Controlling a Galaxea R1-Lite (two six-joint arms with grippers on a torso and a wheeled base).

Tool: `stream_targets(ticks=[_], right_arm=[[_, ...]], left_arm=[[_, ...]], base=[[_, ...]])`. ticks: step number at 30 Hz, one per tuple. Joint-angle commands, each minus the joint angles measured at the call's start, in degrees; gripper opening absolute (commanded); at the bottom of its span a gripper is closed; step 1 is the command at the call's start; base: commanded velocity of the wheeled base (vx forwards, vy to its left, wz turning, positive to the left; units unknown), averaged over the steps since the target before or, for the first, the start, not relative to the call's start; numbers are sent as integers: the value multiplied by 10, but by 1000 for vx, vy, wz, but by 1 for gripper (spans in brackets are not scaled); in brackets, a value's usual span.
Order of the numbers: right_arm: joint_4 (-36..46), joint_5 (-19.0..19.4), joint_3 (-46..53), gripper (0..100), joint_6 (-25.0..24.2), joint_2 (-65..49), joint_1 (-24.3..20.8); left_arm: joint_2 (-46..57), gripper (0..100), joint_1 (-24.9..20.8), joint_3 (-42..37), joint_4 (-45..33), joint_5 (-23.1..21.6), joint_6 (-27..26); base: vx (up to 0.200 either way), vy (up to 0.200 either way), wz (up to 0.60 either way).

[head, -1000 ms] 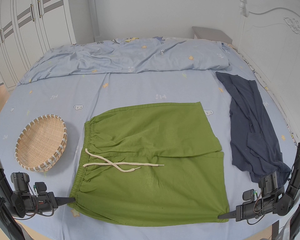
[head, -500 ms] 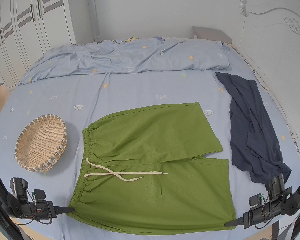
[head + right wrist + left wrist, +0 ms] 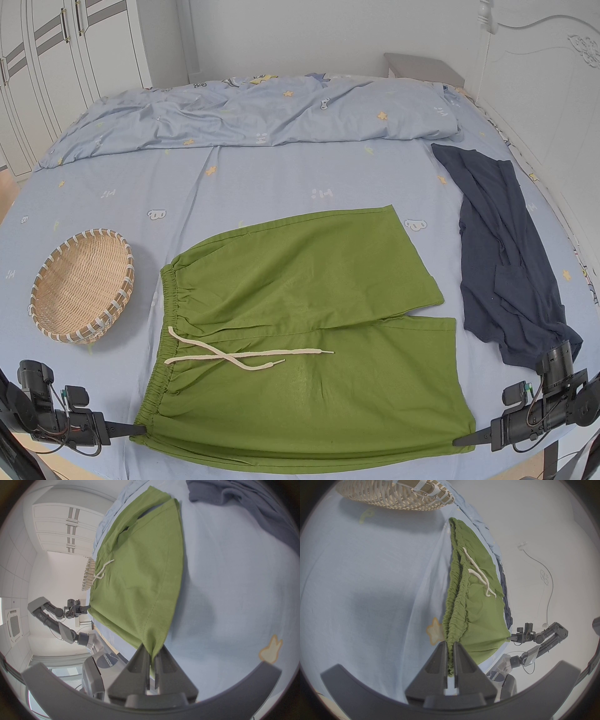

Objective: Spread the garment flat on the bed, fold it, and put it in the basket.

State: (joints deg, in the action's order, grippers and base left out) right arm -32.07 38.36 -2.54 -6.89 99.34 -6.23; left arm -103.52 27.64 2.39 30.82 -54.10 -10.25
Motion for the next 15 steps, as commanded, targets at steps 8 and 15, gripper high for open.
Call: stream_targets(ticks=[8,15], right_arm=[[323,-3,-270,0,-58,-166,1],[439,-4,-440,0,-62,-154,-5]], left_arm=[[191,0,-113,322,-451,13,194],[111,0,-121,479,-541,14,195]], base=[[0,0,0],[0,0,0]])
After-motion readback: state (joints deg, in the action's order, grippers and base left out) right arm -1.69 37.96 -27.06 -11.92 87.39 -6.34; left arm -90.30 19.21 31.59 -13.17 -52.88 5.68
